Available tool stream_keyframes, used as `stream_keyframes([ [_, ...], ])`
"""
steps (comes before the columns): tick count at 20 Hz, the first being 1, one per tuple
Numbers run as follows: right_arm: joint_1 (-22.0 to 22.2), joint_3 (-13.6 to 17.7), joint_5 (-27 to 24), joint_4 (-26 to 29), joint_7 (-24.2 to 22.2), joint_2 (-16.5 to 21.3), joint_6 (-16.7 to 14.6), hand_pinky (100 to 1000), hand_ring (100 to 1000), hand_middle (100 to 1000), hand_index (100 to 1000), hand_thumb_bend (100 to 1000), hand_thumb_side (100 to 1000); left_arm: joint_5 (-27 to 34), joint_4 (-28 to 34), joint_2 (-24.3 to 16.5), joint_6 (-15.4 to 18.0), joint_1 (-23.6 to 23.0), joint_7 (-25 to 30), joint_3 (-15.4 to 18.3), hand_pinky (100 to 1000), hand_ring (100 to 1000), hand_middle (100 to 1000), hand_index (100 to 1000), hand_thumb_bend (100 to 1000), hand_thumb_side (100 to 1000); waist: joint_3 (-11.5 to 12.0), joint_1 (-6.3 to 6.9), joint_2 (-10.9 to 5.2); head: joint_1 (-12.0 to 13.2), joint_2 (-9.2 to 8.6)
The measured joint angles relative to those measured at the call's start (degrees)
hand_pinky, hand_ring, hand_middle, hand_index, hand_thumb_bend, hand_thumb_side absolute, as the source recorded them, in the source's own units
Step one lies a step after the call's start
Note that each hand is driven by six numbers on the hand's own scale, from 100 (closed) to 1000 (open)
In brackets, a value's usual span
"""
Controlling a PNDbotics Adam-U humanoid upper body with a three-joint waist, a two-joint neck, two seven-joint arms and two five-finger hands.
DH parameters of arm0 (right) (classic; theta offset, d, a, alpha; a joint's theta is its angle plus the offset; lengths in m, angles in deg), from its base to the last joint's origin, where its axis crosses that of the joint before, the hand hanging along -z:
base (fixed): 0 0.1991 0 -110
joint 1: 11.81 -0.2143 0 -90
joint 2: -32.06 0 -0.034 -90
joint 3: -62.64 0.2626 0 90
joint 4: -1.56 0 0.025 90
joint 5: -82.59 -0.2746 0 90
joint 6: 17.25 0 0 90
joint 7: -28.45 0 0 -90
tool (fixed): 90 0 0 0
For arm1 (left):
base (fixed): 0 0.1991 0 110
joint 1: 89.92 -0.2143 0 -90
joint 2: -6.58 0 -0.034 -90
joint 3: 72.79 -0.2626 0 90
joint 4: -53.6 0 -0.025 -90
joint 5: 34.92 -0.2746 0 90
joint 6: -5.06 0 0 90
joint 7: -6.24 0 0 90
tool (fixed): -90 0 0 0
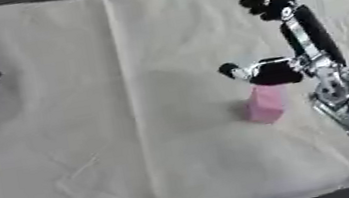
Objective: Pick up the objects with one hand, pass them to the other hand, and then place them into the box on the other side of the table.
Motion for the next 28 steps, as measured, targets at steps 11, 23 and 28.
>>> stream_keyframes([
  [11,4.58,1.81,1.39,0.14,-10.77,5.01,-0.96,865,854,827,848,691,152,1.29,0.49,0.10,0.53,-1.24,-0.53,0.00,904,661,728,672,705,210,-0.01,0.32,0.33,-2.19,-0.01],
  [23,6.51,4.59,4.90,0.16,-17.76,9.49,2.06,880,866,836,860,643,234,3.31,1.66,0.11,0.79,-2.80,-2.29,0.25,907,659,723,670,692,223,0.62,0.83,0.95,-2.46,-0.01],
  [28,6.51,4.56,5.53,0.16,-18.29,9.53,3.76,882,866,835,859,635,242,3.45,1.67,0.20,0.69,-2.88,-2.40,0.27,907,659,722,669,690,224,0.93,0.95,1.24,-2.70,-0.01],
])
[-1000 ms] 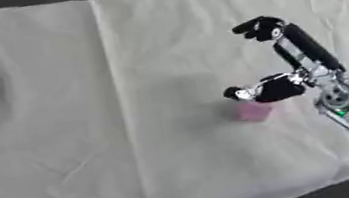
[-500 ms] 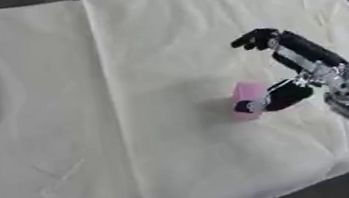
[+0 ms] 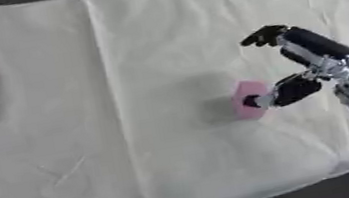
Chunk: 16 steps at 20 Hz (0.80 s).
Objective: Pick up the objects with one hand, pass them to the other hand, and then place them into the box on the other side of the table.
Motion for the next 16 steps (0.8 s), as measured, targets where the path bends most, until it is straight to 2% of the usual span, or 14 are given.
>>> stream_keyframes([
  [3,0.02,-0.14,0.94,0.00,-0.44,0.00,0.72,885,868,835,860,628,226,0.00,0.01,0.43,-0.04,-0.01,-0.06,0.02,907,659,721,669,689,224,0.24,0.02,0.24,-0.29,0.00],
  [4,0.05,-0.32,1.29,0.00,-0.63,0.00,0.92,885,868,836,861,624,247,0.00,0.01,0.43,-0.06,-0.01,-0.10,0.06,907,659,721,669,688,224,0.28,0.03,0.25,-0.32,0.00],
  [16,1.56,-1.07,5.96,0.00,-4.97,0.48,3.55,899,874,842,873,607,258,-0.04,0.01,0.65,-0.05,-0.50,-0.22,0.29,906,660,719,670,684,225,0.51,0.42,0.91,-0.93,0.01],
])
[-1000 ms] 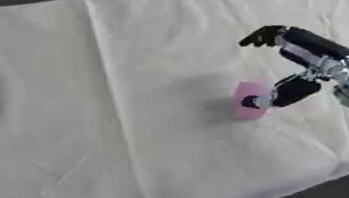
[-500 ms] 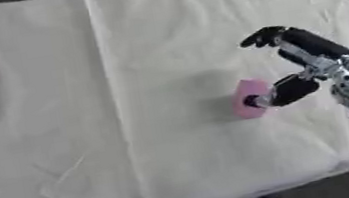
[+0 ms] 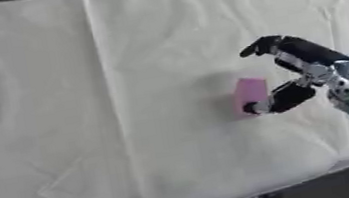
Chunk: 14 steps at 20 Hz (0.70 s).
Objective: Pick up the objects with one hand, pass them to the other hand, and then place them into the box on the other side of the table.
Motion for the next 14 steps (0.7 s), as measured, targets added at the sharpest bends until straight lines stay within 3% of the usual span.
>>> stream_keyframes([
  [14,0.44,-0.75,4.72,0.00,-3.94,0.26,2.91,903,863,790,830,574,255,-0.65,-0.02,0.77,-0.12,-0.41,0.09,0.01,899,660,718,669,681,230,0.44,0.27,0.62,-0.61,0.00],
])
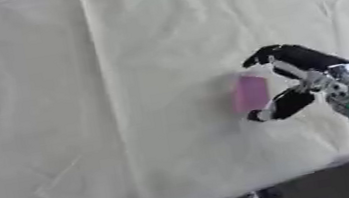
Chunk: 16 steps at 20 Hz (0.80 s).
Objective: Pick up the objects with one hand, pass them to the other hand, and then place them into the box on the other side of the table.
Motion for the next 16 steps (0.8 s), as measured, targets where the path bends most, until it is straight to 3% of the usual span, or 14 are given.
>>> stream_keyframes([
  [16,0.01,-0.98,2.19,0.02,-0.41,-0.01,4.21,906,837,752,802,478,195,-0.35,0.17,0.31,0.16,-0.21,0.11,0.00,900,662,716,665,657,247,0.75,0.01,0.29,-0.75,-0.55],
])
